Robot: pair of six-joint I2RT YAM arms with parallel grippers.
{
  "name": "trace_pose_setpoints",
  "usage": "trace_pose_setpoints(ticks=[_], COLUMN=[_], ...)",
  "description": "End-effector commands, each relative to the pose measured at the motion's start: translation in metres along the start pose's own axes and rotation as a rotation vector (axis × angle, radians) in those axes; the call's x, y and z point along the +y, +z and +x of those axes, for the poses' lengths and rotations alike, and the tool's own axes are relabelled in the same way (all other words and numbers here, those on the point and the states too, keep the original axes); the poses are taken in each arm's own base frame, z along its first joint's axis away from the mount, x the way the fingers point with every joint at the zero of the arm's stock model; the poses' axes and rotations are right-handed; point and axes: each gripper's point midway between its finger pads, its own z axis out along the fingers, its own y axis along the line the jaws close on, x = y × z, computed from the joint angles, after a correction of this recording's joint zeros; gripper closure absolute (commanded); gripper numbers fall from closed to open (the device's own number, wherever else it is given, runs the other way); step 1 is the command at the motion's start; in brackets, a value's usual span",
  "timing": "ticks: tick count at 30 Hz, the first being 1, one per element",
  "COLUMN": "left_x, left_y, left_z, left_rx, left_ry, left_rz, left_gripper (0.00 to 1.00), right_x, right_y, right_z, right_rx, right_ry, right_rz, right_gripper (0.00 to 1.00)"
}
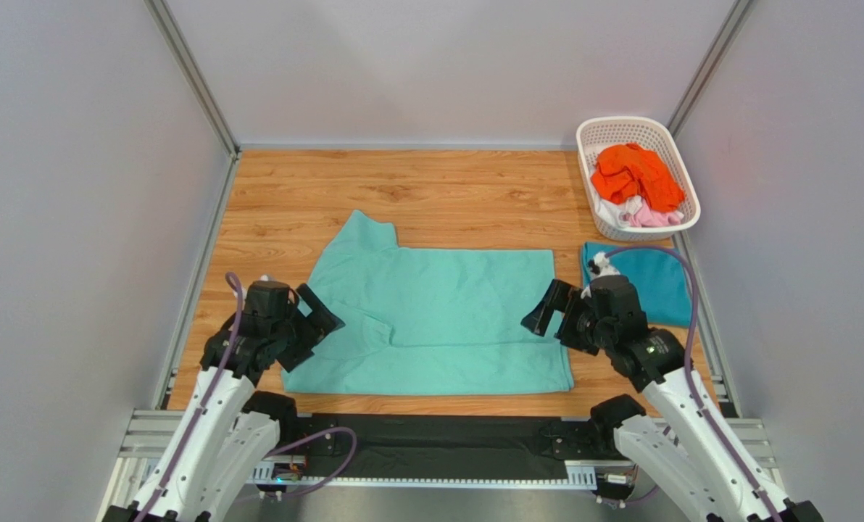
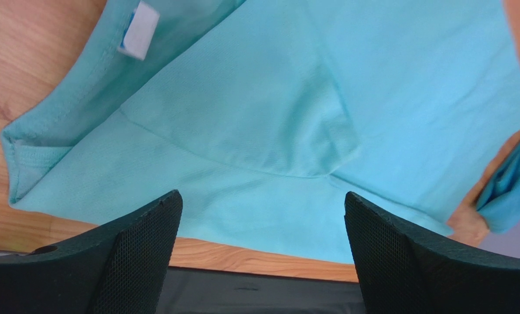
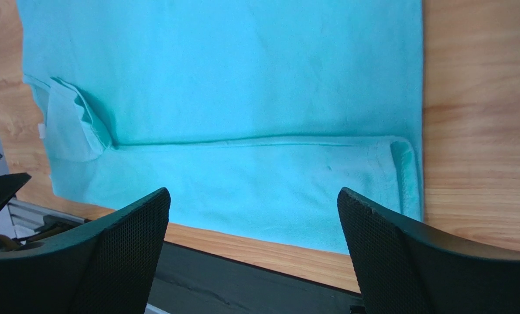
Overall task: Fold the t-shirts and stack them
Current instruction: Fold the tshirt
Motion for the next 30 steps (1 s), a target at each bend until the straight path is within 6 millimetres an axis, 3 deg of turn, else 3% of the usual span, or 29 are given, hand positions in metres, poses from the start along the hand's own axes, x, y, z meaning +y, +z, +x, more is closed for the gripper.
trace_pose_setpoints(ticks=[1, 5, 8, 9, 10, 11, 13, 14, 15, 16, 17, 18, 19, 20, 22, 23, 25, 26, 30], left_x=[-0.027, -0.062, -0.089, -0.094, -0.11, -0.116, -0.142, -0.137, -0.139, -0.159, -0.154, -0.158, -0.174, -0.171, -0.186, -0.181, -0.195, -0.189, -0.202], left_y=[-0.026, -0.037, -0.034, -0.022, -0.025, -0.01, -0.008, 0.014, 0.021, 0.017, 0.043, 0.052, 0.052, 0.08, 0.092, 0.117, 0.129, 0.151, 0.177], left_z=[-0.039, -0.067, -0.09, -0.094, -0.107, -0.112, -0.136, -0.146, -0.154, -0.173, -0.178, -0.184, -0.199, -0.198, -0.21, -0.21, -0.22, -0.216, -0.228], left_rx=[-0.144, -0.2, -0.224, -0.199, -0.217, -0.188, -0.217, -0.202, -0.199, -0.231, -0.191, -0.184, -0.203, -0.149, -0.139, -0.099, -0.088, -0.046, -0.034], left_ry=[0.019, 0.069, 0.119, 0.15, 0.192, 0.261, 0.318, 0.325, 0.344, 0.363, 0.377, 0.385, 0.39, 0.395, 0.39, 0.389, 0.404, 0.409, 0.421], left_rz=[0.037, 0.09, 0.104, 0.079, 0.105, 0.079, 0.089, 0.004, -0.028, -0.015, -0.08, -0.099, -0.082, -0.106, -0.09, -0.111, -0.083, -0.111, -0.107], left_gripper=[0.0, 0.0, 0.0, 0.0, 0.0, 0.0, 0.0, 0.0, 0.0, 0.0, 0.0, 0.0, 0.0, 0.0, 0.0, 0.0, 0.0, 0.0, 0.0], right_x=[0.01, 0.011, 0.019, 0.018, 0.015, 0.016, 0.012, 0.012, 0.011, 0.01, 0.008, 0.006, 0.002, 0.0, -0.005, -0.006, -0.01, -0.012, -0.017], right_y=[-0.018, -0.026, -0.019, -0.013, -0.012, -0.011, -0.003, 0.001, 0.006, 0.013, 0.017, 0.02, 0.026, 0.029, 0.035, 0.037, 0.041, 0.042, 0.048], right_z=[-0.046, -0.085, -0.104, -0.107, -0.111, -0.116, -0.117, -0.118, -0.116, -0.112, -0.111, -0.11, -0.108, -0.106, -0.103, -0.102, -0.1, -0.1, -0.098], right_rx=[-0.136, -0.265, -0.316, -0.308, -0.318, -0.324, -0.306, -0.304, -0.289, -0.262, -0.251, -0.24, -0.221, -0.211, -0.185, -0.179, -0.162, -0.161, -0.145], right_ry=[-0.099, -0.113, -0.137, -0.157, -0.156, -0.162, -0.173, -0.175, -0.182, -0.189, -0.19, -0.191, -0.193, -0.197, -0.201, -0.203, -0.209, -0.21, -0.207], right_rz=[0.054, 0.134, 0.133, 0.148, 0.173, 0.178, 0.212, 0.212, 0.213, 0.219, 0.226, 0.234, 0.25, 0.259, 0.28, 0.285, 0.303, 0.31, 0.323], right_gripper=[0.0, 0.0, 0.0, 0.0, 0.0, 0.0, 0.0, 0.0, 0.0, 0.0, 0.0, 0.0, 0.0, 0.0, 0.0, 0.0, 0.0, 0.0, 0.0])
